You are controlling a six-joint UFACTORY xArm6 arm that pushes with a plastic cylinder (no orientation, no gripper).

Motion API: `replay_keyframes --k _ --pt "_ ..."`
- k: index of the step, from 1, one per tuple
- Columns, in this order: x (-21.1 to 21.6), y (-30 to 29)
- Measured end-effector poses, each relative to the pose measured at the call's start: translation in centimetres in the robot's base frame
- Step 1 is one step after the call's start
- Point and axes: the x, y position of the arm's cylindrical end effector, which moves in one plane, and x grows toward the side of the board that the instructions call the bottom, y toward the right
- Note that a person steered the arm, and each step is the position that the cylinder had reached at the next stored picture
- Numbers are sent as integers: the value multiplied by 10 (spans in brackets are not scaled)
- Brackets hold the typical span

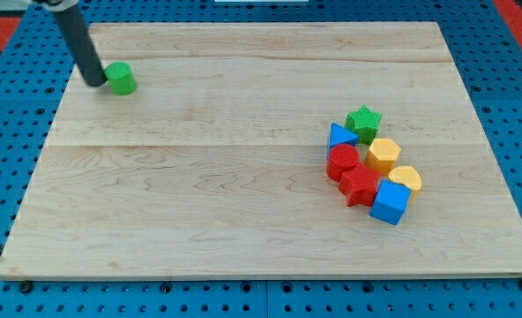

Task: Move the green circle top left to the blue triangle

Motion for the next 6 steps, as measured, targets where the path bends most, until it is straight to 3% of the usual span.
replay_keyframes --k 1,2,3,4,5,6 --pt "60 108" --pt "74 137" --pt "60 48" --pt "4 35" --pt "11 142" --pt "96 253"
